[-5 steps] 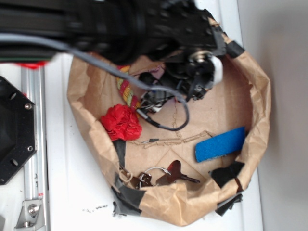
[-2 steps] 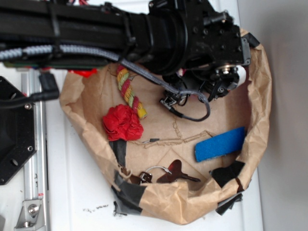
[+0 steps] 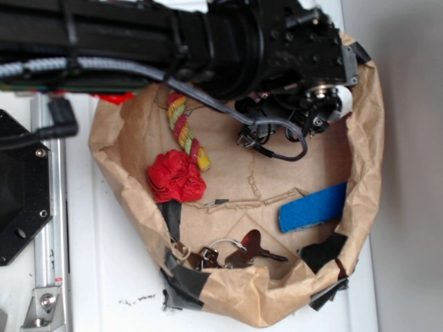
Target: Grab the multicolored rope.
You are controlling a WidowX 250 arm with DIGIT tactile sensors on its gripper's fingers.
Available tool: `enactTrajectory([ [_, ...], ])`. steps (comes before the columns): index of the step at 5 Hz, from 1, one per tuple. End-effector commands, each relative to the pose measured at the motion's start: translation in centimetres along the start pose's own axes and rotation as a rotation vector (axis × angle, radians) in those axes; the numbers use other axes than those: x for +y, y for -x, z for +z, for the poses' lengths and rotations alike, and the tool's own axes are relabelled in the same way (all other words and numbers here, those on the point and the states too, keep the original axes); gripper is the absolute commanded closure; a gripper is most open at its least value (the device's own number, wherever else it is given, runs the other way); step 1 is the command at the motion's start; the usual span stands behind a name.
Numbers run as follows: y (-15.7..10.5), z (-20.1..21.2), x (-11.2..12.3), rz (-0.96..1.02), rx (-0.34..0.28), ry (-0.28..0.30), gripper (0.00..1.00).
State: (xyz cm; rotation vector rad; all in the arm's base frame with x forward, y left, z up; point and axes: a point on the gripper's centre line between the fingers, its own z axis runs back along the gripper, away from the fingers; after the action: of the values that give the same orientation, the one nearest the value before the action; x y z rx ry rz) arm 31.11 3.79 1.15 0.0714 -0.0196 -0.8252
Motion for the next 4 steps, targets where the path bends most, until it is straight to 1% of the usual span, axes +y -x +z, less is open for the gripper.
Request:
enactTrajectory([
  [1,-2.0,8.3,-4.7,0.097,-0.128,0.034,1.00],
  [2,-2.3,10.4,-5.1,0.188,-0.095,0.034,1.00],
  [3,-2.1,11.2,-4.9,0.279,-0.073,0.024,1.00],
  [4,-1.1,13.3,-4.7,0.467,-0.117,0.010,1.00],
])
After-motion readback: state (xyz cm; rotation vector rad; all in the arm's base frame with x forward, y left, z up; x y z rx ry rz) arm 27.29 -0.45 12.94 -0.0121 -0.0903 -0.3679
